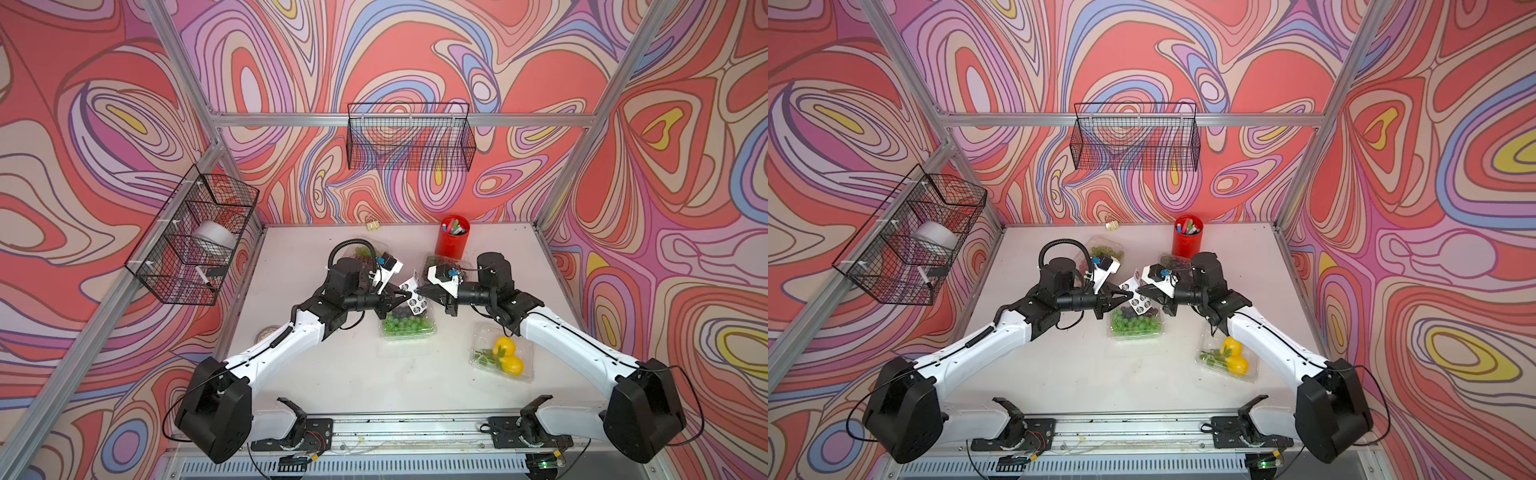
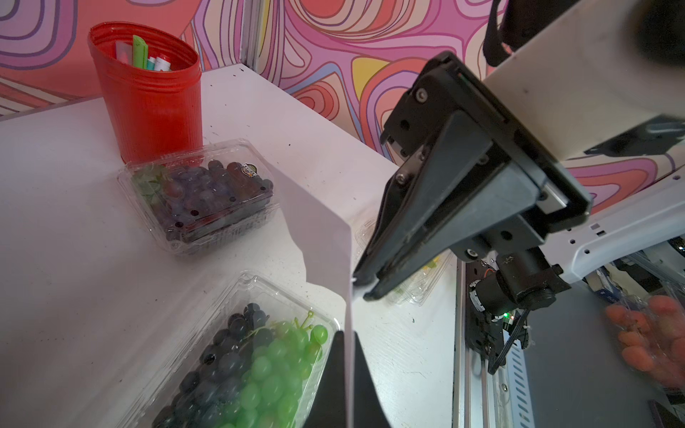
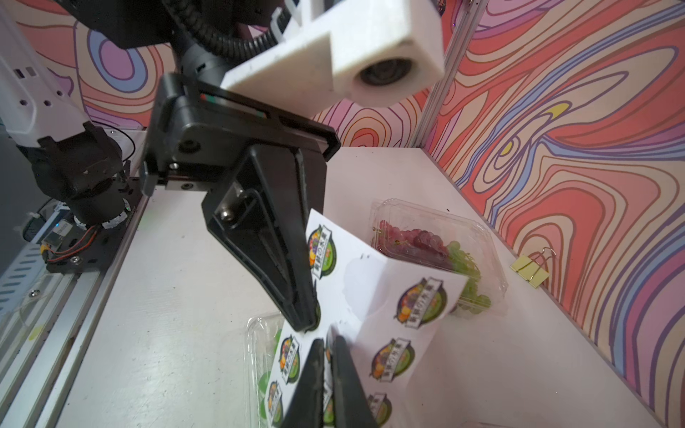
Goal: Label fruit boxes
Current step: Tear off the label from the label sticker.
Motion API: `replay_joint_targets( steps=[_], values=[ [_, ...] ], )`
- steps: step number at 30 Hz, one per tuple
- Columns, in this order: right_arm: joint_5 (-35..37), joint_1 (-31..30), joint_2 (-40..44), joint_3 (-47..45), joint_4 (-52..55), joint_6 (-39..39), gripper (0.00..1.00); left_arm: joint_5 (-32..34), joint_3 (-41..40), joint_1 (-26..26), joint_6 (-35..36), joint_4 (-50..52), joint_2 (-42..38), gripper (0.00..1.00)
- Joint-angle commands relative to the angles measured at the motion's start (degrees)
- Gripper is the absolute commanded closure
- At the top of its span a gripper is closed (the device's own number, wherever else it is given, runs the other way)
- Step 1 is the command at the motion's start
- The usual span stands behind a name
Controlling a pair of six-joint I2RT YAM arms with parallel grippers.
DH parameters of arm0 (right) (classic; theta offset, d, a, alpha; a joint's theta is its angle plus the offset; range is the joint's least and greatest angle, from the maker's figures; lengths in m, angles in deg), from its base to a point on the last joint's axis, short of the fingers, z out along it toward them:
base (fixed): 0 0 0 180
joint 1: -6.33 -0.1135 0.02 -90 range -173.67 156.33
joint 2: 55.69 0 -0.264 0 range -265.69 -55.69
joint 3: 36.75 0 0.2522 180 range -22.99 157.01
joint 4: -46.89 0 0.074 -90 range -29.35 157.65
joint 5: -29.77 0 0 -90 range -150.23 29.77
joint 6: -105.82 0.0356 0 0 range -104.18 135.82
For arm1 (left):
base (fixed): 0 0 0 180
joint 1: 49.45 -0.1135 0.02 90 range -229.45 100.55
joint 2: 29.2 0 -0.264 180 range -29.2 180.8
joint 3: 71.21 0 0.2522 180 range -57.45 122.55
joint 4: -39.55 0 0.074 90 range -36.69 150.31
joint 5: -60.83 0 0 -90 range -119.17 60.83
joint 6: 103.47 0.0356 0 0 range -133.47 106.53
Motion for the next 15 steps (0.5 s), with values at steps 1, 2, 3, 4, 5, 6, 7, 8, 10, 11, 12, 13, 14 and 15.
replay_joint_targets(
  steps=[1, 2, 3, 4, 5, 6, 7, 8, 10, 11, 12, 13, 14, 15],
  values=[
    [-0.27, 0.04, -0.53, 1.51, 0.54, -0.06, 1.00, -0.63, 1.49, -0.13, 0.45, 0.20, 0.15, 1.00],
    [-0.35, 0.11, -0.27, 1.41, 0.56, -0.07, 1.00, -0.46, 1.49, -0.15, 0.49, 0.28, 0.10, 1.00],
    [-0.41, 0.11, -0.04, 1.25, 0.58, -0.04, 1.00, -0.23, 1.57, -0.13, 0.37, 0.44, 0.07, 1.00],
    [-0.45, 0.03, 0.31, 1.01, 0.55, 0.06, 1.00, 0.17, 1.58, -0.13, 0.32, 0.70, 0.06, 1.00],
    [-0.57, 0.03, 0.66, 0.73, 0.67, 0.20, 1.00, 0.78, 1.71, -0.13, 0.23, 1.09, 0.06, 1.00],
    [-0.68, 0.07, 1.06, 0.55, 0.80, 0.31, 1.00, 1.36, 1.88, -0.13, 0.23, 1.56, 0.06, 1.00],
    [-0.99, 0.11, 1.44, 0.28, 1.07, 0.49, 1.00, 1.93, 2.09, -0.13, 0.22, 2.09, 0.14, 1.00],
    [-1.29, 0.08, 1.87, 0.02, 1.38, 0.58, 1.00, 2.58, 2.26, -0.15, 0.32, 2.62, 0.17, 1.00],
    [-2.01, 0.07, 2.53, -0.41, 1.87, 1.20, 1.00, 3.52, 2.52, -0.13, 0.29, 3.25, 0.26, 1.00],
    [-2.37, 0.03, 2.84, -0.68, 2.12, 1.47, 1.00, 4.04, 2.63, -0.13, 0.23, 3.42, 0.37, 1.00],
    [-2.57, 0.03, 3.20, -0.91, 2.32, 1.73, 1.00, 4.28, 2.71, -0.13, 0.15, 3.64, 0.41, 1.00],
    [-2.77, 0.00, 3.54, -1.13, 2.50, 1.98, 1.00, 4.54, 2.85, -0.13, 0.08, 3.83, 0.49, 1.00],
    [-2.95, 0.02, 3.91, -1.31, 2.80, 2.22, 1.00, 4.78, 2.96, -0.13, 0.06, 4.03, 0.58, 1.00],
    [-3.12, -0.02, 4.09, -1.32, 3.13, 2.33, 1.00, 4.91, 3.06, -0.15, 0.06, 4.29, 0.67, 1.00]
  ],
)
